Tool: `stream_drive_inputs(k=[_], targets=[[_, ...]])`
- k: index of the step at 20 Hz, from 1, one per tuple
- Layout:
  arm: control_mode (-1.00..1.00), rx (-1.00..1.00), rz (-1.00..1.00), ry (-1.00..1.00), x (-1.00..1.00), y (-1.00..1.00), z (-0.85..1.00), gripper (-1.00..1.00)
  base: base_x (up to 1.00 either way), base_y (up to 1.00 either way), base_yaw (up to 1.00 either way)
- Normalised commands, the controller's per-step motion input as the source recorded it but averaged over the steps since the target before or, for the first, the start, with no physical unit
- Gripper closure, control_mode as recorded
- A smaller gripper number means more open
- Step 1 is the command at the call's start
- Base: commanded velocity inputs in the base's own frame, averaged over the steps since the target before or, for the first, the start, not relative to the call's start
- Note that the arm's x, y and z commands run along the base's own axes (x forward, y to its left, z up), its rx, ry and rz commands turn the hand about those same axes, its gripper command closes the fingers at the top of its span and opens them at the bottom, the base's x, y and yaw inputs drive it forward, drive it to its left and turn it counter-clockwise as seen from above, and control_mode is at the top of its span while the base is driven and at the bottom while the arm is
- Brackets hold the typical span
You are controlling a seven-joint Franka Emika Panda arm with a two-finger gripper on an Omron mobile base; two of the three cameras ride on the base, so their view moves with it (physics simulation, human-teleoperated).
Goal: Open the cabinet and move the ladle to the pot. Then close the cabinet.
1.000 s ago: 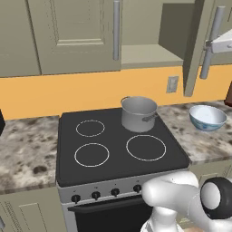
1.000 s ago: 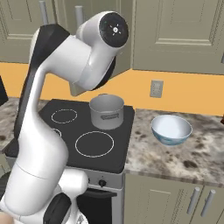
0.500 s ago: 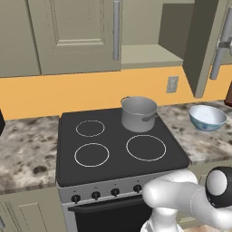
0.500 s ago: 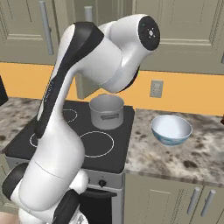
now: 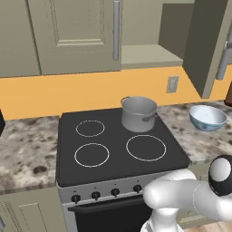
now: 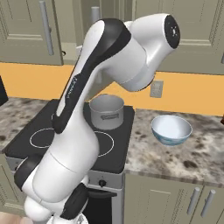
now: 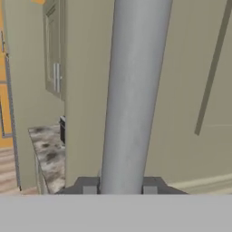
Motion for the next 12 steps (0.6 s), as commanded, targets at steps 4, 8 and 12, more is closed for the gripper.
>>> stream_drive_inputs(k=[4, 8, 12], targets=[[-1.00, 0.00, 0.01, -0.07, 0.10, -0.01, -0.83, -1.00, 0.00, 0.00, 0.00], [-1.00, 0.05, -0.02, -0.20, -0.09, -0.38, -0.77, -1.00, 0.00, 0.00, 0.00], [-1.00, 0.12, -0.03, -0.05, -0.25, -0.47, 0.18, -1.00, 0.00, 0.00, 0.00]])
